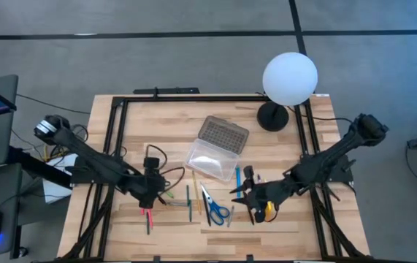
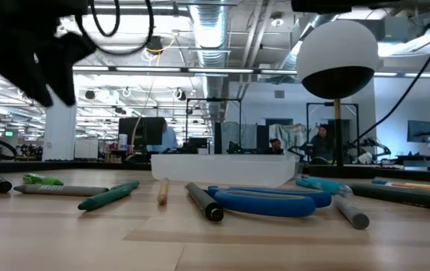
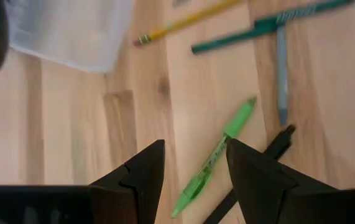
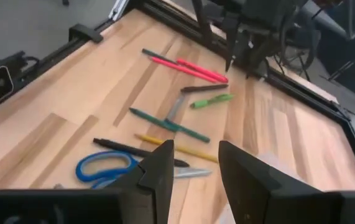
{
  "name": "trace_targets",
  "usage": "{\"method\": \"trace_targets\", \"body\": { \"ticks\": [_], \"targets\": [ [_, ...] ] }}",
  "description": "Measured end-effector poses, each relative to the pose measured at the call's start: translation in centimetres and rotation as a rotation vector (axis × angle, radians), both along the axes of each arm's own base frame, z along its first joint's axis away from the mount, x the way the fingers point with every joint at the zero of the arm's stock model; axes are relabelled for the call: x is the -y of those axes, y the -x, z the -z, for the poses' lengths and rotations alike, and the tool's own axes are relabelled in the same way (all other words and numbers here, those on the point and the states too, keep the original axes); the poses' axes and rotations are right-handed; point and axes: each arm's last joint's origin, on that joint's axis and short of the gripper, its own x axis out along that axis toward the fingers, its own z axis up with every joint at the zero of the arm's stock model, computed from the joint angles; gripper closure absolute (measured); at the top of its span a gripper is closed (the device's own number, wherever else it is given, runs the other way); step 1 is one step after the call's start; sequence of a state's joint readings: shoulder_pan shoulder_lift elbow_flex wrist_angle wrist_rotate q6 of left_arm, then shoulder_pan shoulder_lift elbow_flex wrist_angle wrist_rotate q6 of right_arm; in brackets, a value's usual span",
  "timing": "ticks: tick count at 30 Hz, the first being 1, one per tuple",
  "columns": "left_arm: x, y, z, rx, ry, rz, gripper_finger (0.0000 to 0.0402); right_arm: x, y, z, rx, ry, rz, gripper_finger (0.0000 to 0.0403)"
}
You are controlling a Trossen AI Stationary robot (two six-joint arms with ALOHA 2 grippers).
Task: Pick & place school supplies into a supply box
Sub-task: Put the green pen into the gray supply box
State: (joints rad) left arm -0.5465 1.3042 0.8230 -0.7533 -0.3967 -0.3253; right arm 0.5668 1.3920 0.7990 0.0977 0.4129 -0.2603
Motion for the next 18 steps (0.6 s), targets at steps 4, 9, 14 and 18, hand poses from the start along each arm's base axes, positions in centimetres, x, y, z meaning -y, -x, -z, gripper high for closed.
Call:
{"method": "trace_targets", "body": {
  "ticks": [4, 9, 14, 18],
  "targets": [
    [0.2, -1.0, 2.0, -0.097, 0.011, 0.03, 0.0233, -0.7, -0.5, 0.8, 0.008, -0.003, -0.008, 0.0282],
    [-0.1, -1.8, 3.7, -0.186, 0.004, 0.05, 0.0233, -0.9, -0.9, 1.4, 0.004, -0.001, -0.007, 0.0282],
    [-0.7, -2.3, 3.9, -0.203, 0.009, 0.066, 0.0233, -0.9, -0.9, 1.3, 0.009, -0.026, 0.004, 0.0282],
    [-1.2, -2.6, 3.9, -0.21, 0.033, 0.067, 0.0233, -1.4, -0.6, 1.2, 0.013, -0.03, -0.013, 0.0282]
  ]
}}
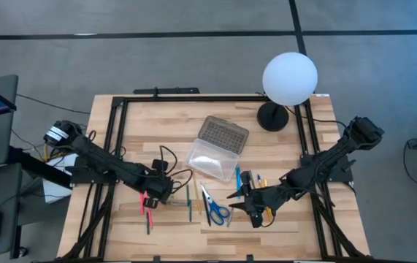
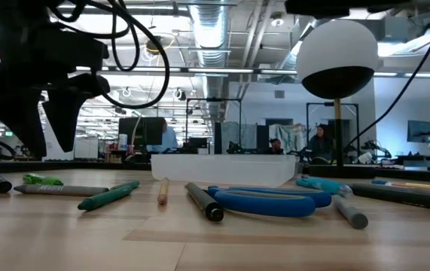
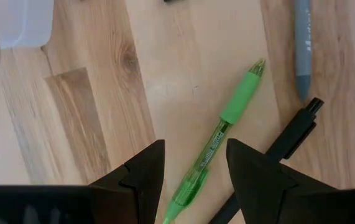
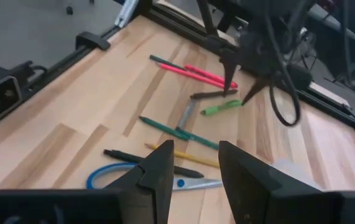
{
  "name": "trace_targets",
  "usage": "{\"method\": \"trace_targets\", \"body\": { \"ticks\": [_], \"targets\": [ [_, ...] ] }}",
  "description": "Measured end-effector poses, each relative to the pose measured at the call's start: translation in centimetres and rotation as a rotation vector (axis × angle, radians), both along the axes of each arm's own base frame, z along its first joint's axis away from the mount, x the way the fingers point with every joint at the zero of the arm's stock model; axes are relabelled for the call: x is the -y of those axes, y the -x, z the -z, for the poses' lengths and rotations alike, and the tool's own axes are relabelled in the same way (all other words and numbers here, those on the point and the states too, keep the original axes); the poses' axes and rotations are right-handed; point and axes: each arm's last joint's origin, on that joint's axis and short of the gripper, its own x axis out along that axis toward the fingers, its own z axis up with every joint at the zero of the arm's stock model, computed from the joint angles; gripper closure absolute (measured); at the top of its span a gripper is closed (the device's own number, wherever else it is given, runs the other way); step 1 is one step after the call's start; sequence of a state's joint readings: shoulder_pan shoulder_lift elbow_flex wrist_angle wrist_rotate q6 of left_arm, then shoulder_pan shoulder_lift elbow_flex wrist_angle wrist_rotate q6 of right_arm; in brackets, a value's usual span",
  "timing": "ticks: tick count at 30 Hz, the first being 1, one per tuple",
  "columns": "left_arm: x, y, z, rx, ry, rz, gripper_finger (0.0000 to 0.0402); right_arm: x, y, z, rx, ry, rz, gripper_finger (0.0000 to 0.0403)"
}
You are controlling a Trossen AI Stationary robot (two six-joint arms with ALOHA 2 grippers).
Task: Pick & place school supplies into a supply box
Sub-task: Put the green pen into the gray supply box
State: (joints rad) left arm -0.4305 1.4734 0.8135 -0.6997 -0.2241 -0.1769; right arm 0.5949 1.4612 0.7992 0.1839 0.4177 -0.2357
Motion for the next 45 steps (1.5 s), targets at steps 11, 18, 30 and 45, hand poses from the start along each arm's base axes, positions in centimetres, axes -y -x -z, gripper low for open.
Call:
{"method": "trace_targets", "body": {
  "ticks": [11, 18, 30, 45],
  "targets": [
    [-0.6, 0.7, 2.3, 0.002, 0.07, -0.004, 0.0271, -1.5, 1.0, 0.0, 0.011, 0.012, -0.032, 0.0282],
    [-0.9, 1.5, 3.3, -0.016, 0.073, -0.045, 0.0277, -1.4, 0.9, -0.1, 0.021, 0.012, -0.03, 0.0282],
    [-1.4, 1.4, 3.4, -0.034, 0.078, -0.055, 0.0328, -0.9, 0.6, -0.1, 0.02, 0.006, -0.004, 0.0282],
    [-1.4, 1.0, 3.3, 0.02, 0.048, -0.047, 0.0375, -0.8, 0.7, 0.1, -0.015, -0.03, 0.023, 0.0282]
  ]
}}
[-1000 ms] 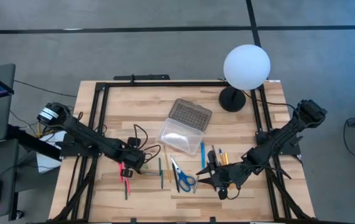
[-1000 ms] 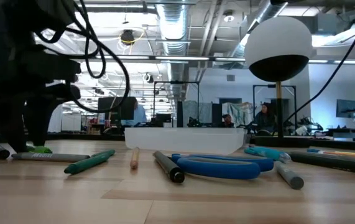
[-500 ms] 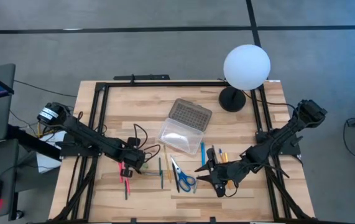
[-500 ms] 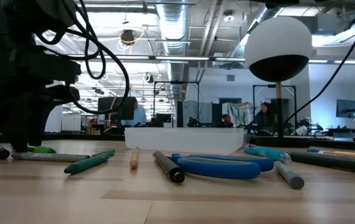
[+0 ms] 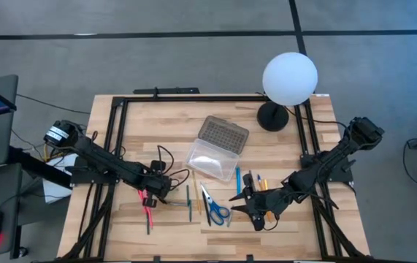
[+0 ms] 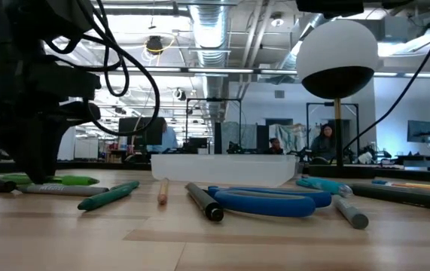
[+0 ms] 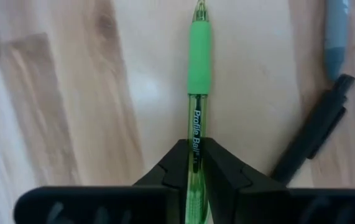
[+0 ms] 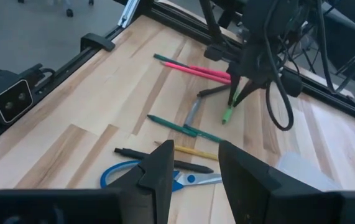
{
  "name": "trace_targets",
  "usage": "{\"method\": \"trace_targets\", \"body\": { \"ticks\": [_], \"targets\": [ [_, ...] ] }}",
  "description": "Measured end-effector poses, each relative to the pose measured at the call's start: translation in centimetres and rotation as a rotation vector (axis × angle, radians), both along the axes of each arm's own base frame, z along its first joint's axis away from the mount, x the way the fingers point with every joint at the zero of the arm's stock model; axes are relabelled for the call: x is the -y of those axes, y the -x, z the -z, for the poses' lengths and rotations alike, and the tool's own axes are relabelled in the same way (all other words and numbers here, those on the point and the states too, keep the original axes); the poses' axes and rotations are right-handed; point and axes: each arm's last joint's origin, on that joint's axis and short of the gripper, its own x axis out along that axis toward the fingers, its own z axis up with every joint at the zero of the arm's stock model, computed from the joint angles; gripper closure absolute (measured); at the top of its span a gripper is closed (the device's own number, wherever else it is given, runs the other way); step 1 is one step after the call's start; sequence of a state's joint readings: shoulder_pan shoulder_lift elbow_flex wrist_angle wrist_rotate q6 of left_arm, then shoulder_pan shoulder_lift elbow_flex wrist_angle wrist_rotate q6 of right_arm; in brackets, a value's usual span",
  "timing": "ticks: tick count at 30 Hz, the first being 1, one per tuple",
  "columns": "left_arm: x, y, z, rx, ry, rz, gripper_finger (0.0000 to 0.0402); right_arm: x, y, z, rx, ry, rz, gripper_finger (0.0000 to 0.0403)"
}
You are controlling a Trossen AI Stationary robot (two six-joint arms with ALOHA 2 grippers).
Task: Pick & place school supplies into a supply box
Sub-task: Put the green pen into the gray supply box
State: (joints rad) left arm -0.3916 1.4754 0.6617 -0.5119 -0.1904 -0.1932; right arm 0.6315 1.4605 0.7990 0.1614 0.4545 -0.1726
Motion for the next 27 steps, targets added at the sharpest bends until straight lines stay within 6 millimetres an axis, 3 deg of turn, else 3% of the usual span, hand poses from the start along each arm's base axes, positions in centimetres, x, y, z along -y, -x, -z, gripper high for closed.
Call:
{"method": "trace_targets", "body": {
  "ticks": [13, 19, 27],
  "targets": [
    [0.5, -1.6, -1.8, 0.087, -0.014, 0.017, 0.0387, 0.0, 0.0, 0.0, -0.002, 0.001, 0.0, 0.0282],
    [0.7, -3.6, -4.1, 0.237, -0.17, 0.098, 0.0387, 0.0, 0.0, 0.0, -0.002, 0.004, 0.004, 0.0282],
    [-2.4, -7.1, -6.1, 0.461, -0.343, 0.213, 0.0386, 0.1, 0.0, 0.0, 0.01, 0.018, 0.04, 0.0282]
  ]
}}
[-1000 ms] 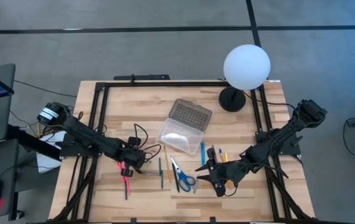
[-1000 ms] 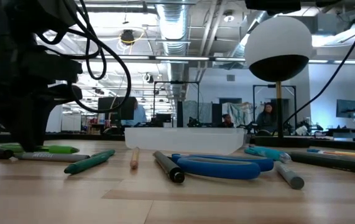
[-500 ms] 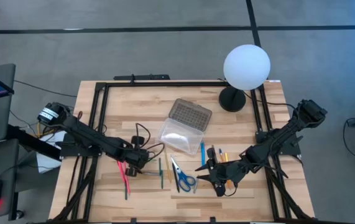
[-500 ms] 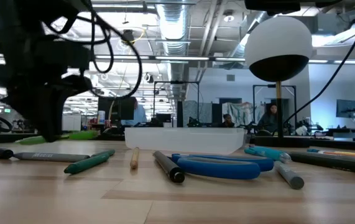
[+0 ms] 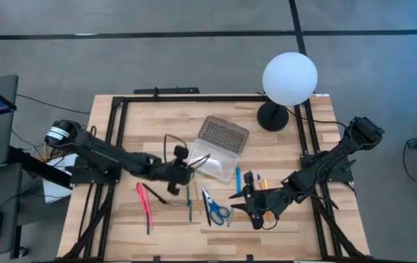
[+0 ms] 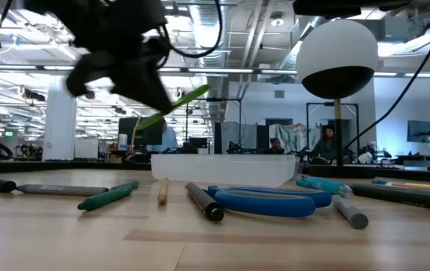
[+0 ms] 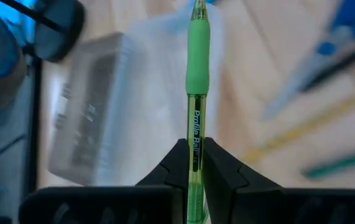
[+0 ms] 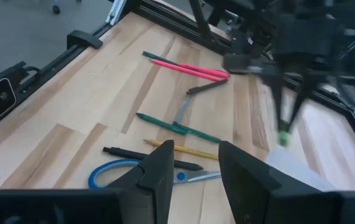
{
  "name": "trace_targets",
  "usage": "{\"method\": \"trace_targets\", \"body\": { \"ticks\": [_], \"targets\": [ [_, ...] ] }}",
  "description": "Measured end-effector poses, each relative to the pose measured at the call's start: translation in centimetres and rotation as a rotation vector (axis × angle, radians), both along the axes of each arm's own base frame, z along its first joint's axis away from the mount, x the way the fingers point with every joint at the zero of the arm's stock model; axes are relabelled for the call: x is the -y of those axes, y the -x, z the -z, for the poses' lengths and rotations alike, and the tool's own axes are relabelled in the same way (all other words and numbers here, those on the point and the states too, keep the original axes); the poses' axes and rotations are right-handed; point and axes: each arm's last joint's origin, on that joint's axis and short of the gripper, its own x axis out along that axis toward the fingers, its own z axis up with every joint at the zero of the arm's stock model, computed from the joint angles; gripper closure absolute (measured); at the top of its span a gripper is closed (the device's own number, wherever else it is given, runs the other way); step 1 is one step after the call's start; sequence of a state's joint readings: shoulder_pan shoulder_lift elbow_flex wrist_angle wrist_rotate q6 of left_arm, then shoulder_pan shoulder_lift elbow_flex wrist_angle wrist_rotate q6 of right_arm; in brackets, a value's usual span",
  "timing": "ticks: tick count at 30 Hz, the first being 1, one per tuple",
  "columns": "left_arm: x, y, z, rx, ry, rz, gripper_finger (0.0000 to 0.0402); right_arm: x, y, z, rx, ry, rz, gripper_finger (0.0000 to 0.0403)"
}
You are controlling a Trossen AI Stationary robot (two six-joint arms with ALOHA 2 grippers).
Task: Pick & place school supplies into a supply box
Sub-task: Put the green pen into the gray supply box
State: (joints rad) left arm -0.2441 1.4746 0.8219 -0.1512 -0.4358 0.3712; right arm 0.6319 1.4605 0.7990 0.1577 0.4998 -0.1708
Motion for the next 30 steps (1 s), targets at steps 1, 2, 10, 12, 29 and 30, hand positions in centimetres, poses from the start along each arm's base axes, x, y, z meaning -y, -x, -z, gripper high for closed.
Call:
{"method": "trace_targets", "body": {
  "ticks": [1, 2, 10, 12, 29, 30],
  "targets": [
    [-0.6, -0.3, -0.2, 0.015, -0.005, 0.007, 0.0386, 0.0, 0.0, 0.0, -0.001, -0.004, 0.002, 0.0282],
    [-1.2, -0.6, -0.3, 0.033, -0.012, 0.012, 0.0386, 0.0, 0.0, 0.0, 0.0, -0.006, 0.002, 0.0282],
    [-5.5, -2.8, -0.6, 0.162, 0.039, 0.075, 0.0378, -0.1, 0.1, 0.0, -0.005, -0.002, 0.0, 0.0282],
    [-6.4, -3.3, 0.5, 0.137, 0.026, 0.066, 0.0378, 0.0, 0.1, 0.1, -0.013, 0.0, 0.002, 0.0282],
    [-8.2, -6.3, 4.5, -0.039, -0.076, 0.005, 0.0323, 0.8, 0.2, 0.9, -0.087, -0.016, 0.074, 0.0282],
    [-8.2, -6.3, 4.4, -0.033, -0.081, -0.001, 0.0312, 1.0, 0.2, 1.0, -0.091, -0.021, 0.098, 0.0282]
  ]
}}
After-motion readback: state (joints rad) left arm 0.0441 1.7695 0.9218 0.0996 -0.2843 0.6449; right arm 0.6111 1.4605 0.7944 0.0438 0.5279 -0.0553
